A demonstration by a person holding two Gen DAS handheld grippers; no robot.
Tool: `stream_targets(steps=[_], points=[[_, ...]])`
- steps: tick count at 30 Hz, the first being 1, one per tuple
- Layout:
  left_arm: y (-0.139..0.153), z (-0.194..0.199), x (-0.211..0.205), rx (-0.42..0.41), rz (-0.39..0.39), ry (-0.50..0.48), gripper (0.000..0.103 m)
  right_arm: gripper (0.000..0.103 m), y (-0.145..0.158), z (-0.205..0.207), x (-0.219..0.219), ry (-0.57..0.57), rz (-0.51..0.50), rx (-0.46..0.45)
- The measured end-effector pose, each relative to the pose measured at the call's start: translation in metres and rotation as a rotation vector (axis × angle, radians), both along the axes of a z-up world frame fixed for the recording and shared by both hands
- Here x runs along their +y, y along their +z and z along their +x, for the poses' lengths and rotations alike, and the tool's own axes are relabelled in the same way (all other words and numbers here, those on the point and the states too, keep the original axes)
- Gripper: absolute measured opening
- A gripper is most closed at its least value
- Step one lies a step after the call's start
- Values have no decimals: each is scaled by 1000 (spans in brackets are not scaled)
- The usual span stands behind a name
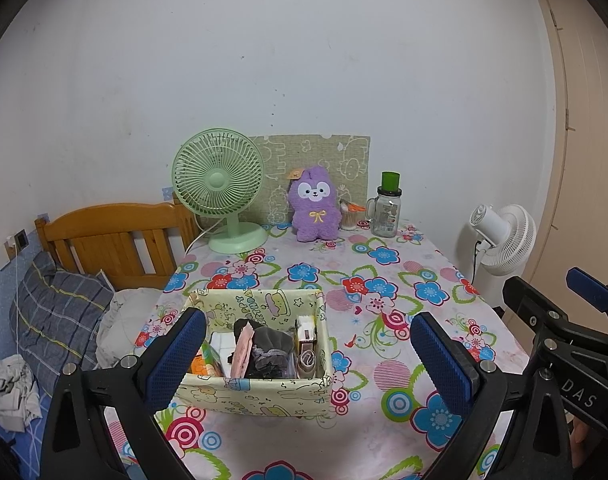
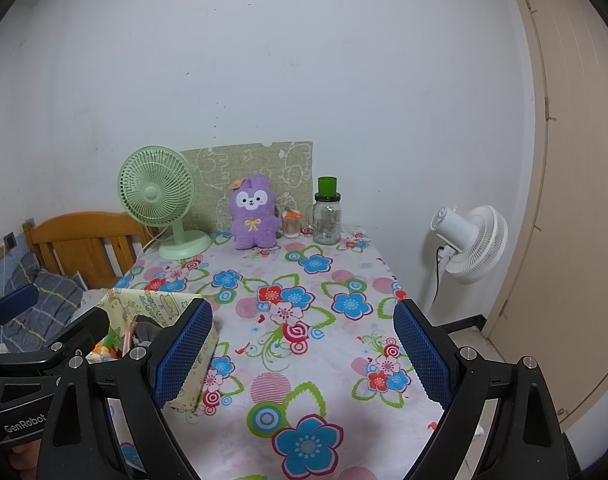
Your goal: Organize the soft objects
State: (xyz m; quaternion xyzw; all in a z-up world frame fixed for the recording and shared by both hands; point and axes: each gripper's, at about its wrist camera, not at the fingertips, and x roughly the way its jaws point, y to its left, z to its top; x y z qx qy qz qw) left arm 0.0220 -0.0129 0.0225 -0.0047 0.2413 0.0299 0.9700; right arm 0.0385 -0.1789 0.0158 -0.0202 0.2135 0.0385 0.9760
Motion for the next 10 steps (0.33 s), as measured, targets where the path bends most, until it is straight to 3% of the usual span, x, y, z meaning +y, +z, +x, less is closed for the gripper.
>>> stream_targets(steps=[10], points=[[0, 0, 0, 0, 1, 2, 103, 94, 0, 0, 0, 1, 1, 0]])
